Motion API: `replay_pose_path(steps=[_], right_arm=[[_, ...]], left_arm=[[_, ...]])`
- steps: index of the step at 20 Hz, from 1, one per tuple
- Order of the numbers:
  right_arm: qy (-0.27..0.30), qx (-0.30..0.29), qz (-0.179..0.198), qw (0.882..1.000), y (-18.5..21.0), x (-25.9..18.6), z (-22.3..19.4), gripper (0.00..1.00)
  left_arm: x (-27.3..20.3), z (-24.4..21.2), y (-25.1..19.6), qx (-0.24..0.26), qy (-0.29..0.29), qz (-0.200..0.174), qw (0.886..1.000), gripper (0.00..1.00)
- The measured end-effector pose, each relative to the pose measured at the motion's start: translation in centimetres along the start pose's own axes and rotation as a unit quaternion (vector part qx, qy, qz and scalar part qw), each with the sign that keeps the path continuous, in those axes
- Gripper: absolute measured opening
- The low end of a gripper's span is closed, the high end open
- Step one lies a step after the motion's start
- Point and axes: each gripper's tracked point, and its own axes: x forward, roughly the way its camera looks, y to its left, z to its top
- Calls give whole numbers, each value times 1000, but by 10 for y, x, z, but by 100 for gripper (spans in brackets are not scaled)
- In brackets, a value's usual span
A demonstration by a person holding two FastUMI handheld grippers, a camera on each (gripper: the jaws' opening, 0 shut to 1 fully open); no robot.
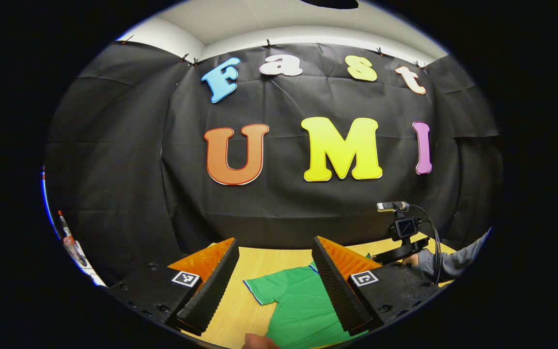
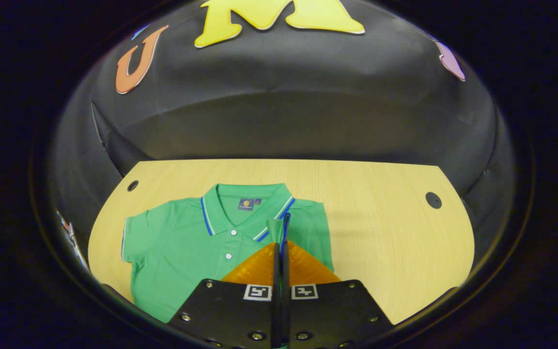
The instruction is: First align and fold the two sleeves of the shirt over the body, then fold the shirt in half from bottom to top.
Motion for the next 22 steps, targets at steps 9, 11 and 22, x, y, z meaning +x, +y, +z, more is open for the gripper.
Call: replay_pose_path(steps=[9, 11, 22], right_arm=[[7, 7, -4, 1000, 2, 4, -23, 94], [6, 2, -9, 1000, 1, -3, -24, 96], [-156, -19, -23, 987, -21, -142, 49, 95]], left_arm=[[-1, -8, 11, -8, 8, 3, 1000, 97], [3, -14, 13, -10, 12, 2, 1000, 97], [64, -34, 26, -6, 23, -5, 1000, 97]])
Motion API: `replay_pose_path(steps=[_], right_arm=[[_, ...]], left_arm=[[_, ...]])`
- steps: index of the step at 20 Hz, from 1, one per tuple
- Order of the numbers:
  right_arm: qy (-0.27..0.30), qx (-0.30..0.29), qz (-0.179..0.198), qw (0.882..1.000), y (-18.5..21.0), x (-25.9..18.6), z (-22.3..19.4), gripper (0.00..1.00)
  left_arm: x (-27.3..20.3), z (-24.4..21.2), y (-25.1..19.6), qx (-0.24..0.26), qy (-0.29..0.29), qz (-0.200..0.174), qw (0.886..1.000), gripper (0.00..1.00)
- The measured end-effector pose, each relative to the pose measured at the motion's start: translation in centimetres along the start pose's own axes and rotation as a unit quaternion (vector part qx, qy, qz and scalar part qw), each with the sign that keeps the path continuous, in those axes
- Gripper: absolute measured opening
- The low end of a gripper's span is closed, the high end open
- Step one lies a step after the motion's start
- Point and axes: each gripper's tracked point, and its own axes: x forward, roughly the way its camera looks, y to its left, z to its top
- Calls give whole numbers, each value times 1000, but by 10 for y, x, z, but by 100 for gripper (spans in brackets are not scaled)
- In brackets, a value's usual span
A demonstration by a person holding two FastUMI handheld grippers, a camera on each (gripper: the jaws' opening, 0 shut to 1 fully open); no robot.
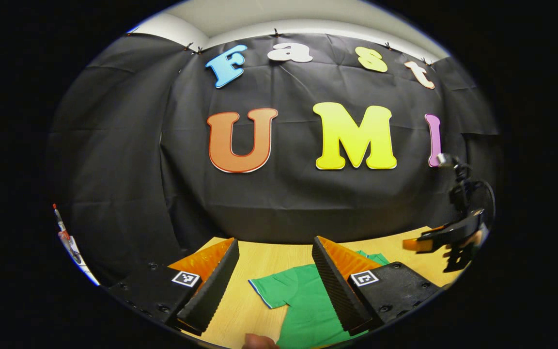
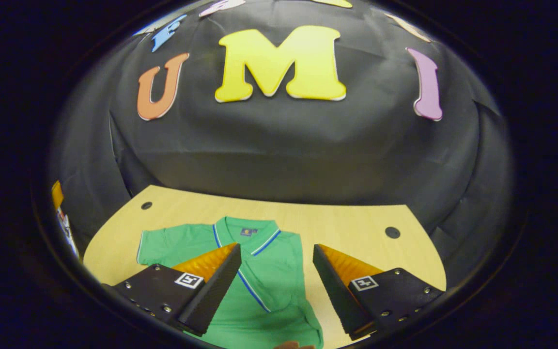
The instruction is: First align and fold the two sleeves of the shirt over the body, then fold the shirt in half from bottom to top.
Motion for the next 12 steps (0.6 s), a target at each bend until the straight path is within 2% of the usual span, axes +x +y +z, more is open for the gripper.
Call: replay_pose_path(steps=[6, 8, 12], right_arm=[[-72, 37, -19, 997, -26, -91, 43, 95], [-94, 50, -26, 994, -35, -124, 53, 95], [-132, 57, -43, 989, -56, -191, 68, 94]], left_arm=[[41, -29, 14, -13, 38, 13, 999, 97], [56, -50, 20, -15, 63, 22, 998, 97], [87, -99, 26, -53, 127, 41, 990, 97]])
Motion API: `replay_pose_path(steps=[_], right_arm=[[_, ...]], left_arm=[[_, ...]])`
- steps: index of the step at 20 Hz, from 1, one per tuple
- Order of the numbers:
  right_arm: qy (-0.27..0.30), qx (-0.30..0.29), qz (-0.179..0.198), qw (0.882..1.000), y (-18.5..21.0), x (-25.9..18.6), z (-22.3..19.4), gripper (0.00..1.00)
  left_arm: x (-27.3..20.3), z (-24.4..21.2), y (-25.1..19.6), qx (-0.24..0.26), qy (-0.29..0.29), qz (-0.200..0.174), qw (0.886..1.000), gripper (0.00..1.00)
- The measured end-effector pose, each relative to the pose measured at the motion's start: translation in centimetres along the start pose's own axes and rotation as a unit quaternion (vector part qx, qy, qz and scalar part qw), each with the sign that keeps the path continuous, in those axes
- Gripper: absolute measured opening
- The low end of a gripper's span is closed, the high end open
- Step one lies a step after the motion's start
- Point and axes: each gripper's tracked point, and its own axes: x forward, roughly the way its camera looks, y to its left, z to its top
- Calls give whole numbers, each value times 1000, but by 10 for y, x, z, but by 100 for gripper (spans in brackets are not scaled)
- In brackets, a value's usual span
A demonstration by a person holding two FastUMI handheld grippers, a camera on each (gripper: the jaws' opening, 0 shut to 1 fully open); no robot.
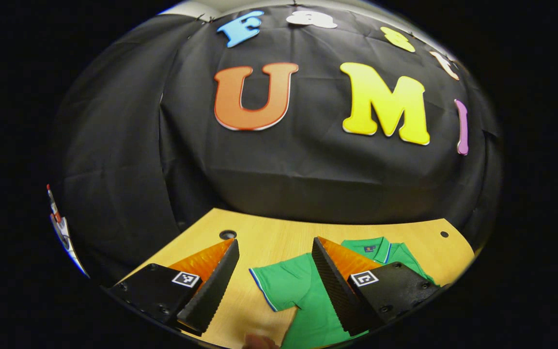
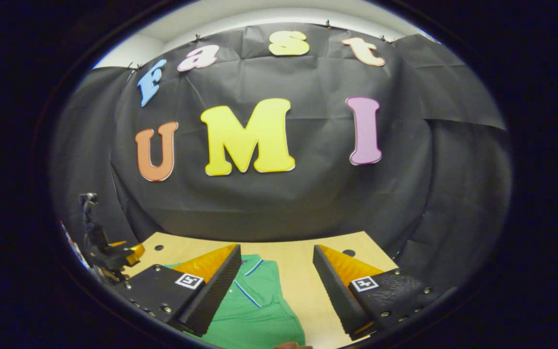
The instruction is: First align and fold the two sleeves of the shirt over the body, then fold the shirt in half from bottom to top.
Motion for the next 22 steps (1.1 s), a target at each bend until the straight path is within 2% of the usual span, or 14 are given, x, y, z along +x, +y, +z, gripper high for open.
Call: replay_pose_path(steps=[4, 5, 8, 11, 15, 18, 20, 21, 22], right_arm=[[-32, -15, -8, 999, -27, -54, 20, 97], [-31, -17, -6, 999, -32, -66, 21, 94], [-39, -12, 5, 999, -44, -99, 28, 94], [-44, -11, -11, 999, -60, -124, 41, 94], [-62, 12, -33, 997, -62, -137, 55, 94], [-60, 14, -48, 997, -56, -136, 56, 94], [-57, 15, -51, 997, -48, -136, 57, 95], [-59, 13, -54, 997, -46, -137, 59, 94], [-59, 10, -58, 997, -46, -136, 59, 94]], left_arm=[[32, -39, 7, -8, 55, 30, 998, 97], [38, -49, 9, -7, 66, 37, 997, 98], [55, -72, 15, -3, 104, 54, 993, 97], [79, -91, 22, -18, 139, 73, 987, 97], [104, -120, 33, -24, 196, 95, 976, 97], [113, -132, 32, -13, 221, 93, 971, 97], [110, -149, 29, -10, 257, 89, 962, 97], [117, -143, 30, -15, 239, 91, 967, 97], [117, -145, 29, -24, 248, 89, 964, 98]])
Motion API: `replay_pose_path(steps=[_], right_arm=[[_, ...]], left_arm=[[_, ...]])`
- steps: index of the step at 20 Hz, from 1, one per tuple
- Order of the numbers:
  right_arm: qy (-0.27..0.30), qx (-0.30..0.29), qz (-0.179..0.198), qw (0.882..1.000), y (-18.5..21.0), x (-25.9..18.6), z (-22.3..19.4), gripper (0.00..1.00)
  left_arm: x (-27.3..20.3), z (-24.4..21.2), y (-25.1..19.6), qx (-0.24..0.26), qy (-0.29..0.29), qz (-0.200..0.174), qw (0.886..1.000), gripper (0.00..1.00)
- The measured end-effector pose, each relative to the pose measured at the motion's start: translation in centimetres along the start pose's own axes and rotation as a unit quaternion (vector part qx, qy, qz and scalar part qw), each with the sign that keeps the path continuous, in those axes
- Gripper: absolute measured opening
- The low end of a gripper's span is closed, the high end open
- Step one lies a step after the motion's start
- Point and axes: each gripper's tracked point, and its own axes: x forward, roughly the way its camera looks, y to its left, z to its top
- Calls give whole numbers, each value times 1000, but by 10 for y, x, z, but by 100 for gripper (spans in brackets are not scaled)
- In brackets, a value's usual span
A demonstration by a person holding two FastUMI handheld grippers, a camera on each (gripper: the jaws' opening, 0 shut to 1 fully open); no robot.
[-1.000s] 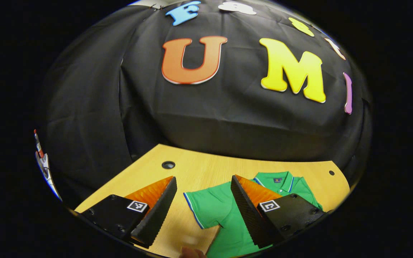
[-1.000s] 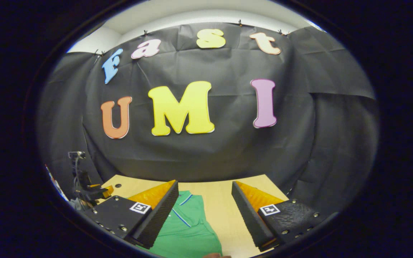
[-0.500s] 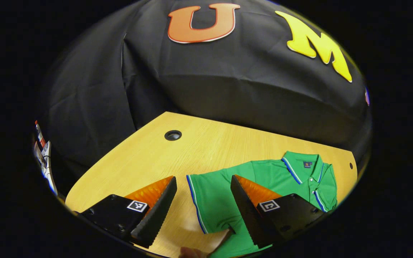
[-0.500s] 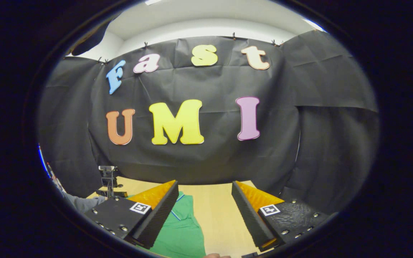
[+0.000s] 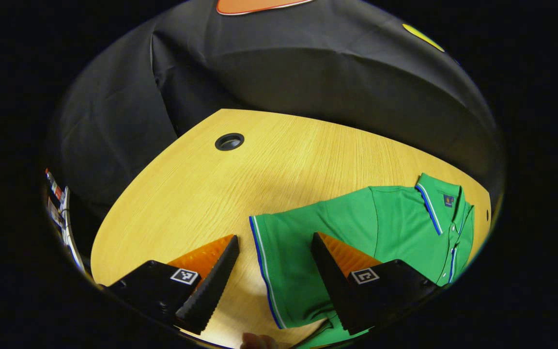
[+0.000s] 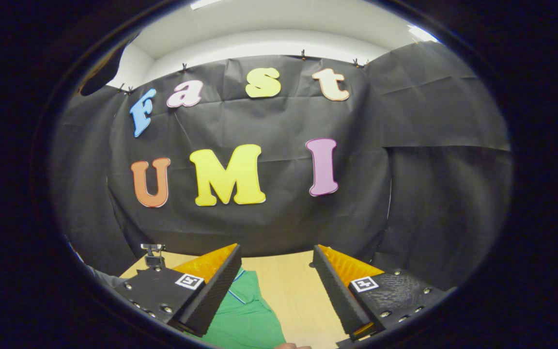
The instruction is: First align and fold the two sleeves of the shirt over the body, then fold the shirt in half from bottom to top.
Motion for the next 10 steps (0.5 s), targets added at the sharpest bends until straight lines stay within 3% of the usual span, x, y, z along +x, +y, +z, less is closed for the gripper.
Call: replay_pose_path(steps=[2, 3, 6, 10], right_arm=[[2, 2, -5, 1000, 1, -2, -1, 95], [2, 5, -9, 1000, -1, -3, 0, 94], [9, 21, -24, 999, -14, -9, -4, 94], [10, 22, -37, 999, -19, -12, -2, 95]], left_arm=[[1, -2, -3, 3, 9, -5, 1000, 98], [-2, -4, -8, 7, 16, -14, 1000, 90], [1, 0, -20, 1, 14, -30, 999, 5], [-7, -4, -27, 2, 21, -51, 998, 4]])
